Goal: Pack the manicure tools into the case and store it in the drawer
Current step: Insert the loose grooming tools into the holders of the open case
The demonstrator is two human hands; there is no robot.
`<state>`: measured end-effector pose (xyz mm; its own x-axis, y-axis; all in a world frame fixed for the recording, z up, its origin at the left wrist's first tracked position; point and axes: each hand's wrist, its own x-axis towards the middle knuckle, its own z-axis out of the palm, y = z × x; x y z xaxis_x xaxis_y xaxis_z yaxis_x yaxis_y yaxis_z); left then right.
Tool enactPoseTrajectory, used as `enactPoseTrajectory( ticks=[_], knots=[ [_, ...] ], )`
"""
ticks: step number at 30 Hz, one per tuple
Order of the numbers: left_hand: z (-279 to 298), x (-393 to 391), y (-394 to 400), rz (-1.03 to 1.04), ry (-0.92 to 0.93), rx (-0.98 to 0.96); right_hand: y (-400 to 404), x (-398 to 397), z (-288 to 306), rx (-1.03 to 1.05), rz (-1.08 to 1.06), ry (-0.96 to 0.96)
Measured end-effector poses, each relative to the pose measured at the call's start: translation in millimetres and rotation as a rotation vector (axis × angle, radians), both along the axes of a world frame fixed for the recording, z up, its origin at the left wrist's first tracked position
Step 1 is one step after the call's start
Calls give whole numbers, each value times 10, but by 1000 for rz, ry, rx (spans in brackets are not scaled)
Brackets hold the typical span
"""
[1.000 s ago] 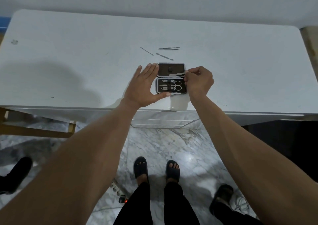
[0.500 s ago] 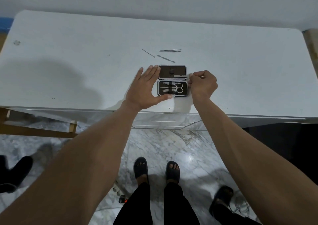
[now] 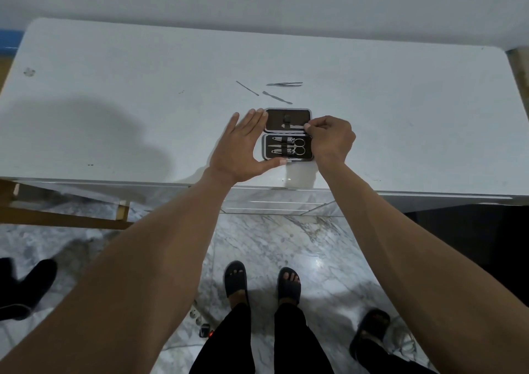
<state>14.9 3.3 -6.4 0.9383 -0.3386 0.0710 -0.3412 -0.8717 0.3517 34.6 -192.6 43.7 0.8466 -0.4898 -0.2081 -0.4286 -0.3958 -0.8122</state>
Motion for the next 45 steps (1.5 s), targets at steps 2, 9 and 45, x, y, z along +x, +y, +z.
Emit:
enactPoseTrajectory(
  ticks=[2, 9, 45],
  knots=[
    [-8, 1, 0, 5, -4, -7, -7, 5, -2, -12, 48, 5],
    [3, 1, 0, 8, 5, -6, -109, 66, 31, -121, 224, 36],
    [-22, 2, 0, 8, -12, -33, -36, 195, 45, -530, 587, 7]
  ],
)
